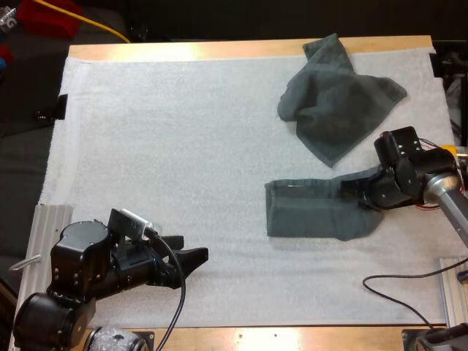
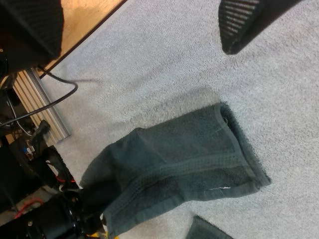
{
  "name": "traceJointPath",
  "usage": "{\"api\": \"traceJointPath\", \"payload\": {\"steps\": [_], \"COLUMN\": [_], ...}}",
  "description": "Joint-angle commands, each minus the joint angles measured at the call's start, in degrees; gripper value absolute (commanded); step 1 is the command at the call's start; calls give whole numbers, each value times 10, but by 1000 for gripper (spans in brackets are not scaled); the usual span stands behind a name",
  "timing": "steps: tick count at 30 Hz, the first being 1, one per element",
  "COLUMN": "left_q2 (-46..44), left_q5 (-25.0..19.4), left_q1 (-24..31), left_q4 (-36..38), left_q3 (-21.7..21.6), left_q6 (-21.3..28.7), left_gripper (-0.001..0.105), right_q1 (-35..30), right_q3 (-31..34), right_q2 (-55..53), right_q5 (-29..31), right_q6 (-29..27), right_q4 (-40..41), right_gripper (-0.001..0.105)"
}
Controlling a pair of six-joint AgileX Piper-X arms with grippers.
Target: Pick towel from pile, fold and stack
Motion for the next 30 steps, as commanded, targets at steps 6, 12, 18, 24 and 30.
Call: {"api": "traceJointPath", "payload": {"steps": [6,12,18,24,30], "left_q2": [-2,-2,-2,-2,-2], "left_q5": [6,6,6,6,9], "left_q1": [-2,-2,-2,-2,-2], "left_q4": [-2,-2,-2,-2,-2], "left_q3": [-3,-3,-3,-3,-3], "left_q6": [-1,-1,-1,-1,-1], "left_gripper": [63,63,63,63,63], "right_q1": [58,100,129,150,162], "right_q3": [-4,-4,-4,-4,-4], "right_q2": [0,25,51,78,111], "right_q5": [-14,-39,-78,-94,-103], "right_q6": [31,81,121,156,178], "right_q4": [-33,-71,-123,-161,-195], "right_gripper": [2,2,2,2,2]}}
